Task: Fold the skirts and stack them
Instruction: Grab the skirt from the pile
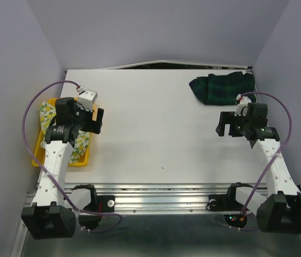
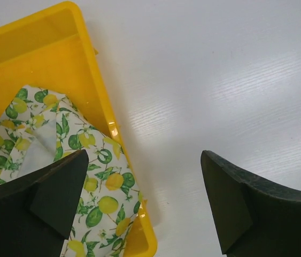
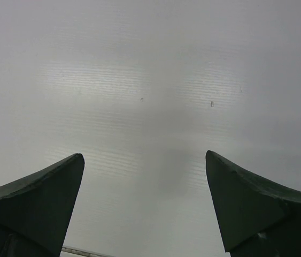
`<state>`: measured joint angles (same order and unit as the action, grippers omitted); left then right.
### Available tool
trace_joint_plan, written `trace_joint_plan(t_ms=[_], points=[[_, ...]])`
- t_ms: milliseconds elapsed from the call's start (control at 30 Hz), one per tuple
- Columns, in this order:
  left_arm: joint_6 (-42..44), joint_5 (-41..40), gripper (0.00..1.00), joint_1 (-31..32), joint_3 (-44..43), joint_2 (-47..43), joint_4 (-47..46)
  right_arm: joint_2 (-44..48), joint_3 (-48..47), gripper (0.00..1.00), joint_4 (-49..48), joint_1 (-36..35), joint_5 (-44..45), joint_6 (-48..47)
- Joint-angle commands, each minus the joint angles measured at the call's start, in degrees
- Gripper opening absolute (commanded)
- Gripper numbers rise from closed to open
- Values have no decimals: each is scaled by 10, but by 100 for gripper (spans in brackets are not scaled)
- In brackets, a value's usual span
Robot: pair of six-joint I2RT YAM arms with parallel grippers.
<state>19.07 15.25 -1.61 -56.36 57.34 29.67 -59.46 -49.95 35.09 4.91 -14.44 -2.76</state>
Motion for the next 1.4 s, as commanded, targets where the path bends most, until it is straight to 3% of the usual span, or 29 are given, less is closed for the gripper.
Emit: trace_joint_plan(t_ms=[0,100,300,367,500,833,1233,1267,1367], points=[[2,-1,99,-1,-65,13,9,15,0,100,-14,2,-15,-23],[11,14,98,-5,-134,51,42,15,-3,100,-4,2,-44,-33],[37,67,99,-90,-270,137,134,10,-8,100,6,2,-49,-42],[50,49,99,-130,-335,173,165,8,-9,100,9,2,-52,-43],[77,-14,99,-188,-364,221,186,3,-12,100,12,2,-60,-44],[119,-84,99,-258,-287,291,197,-21,-23,100,17,2,-70,-47],[100,-139,98,-283,-113,323,44,-41,-36,100,24,2,-74,-47],[98,-138,97,-283,-111,327,39,-41,-35,100,24,2,-74,-48],[96,-115,74,-283,-111,328,32,-40,-37,100,24,2,-73,-47]])
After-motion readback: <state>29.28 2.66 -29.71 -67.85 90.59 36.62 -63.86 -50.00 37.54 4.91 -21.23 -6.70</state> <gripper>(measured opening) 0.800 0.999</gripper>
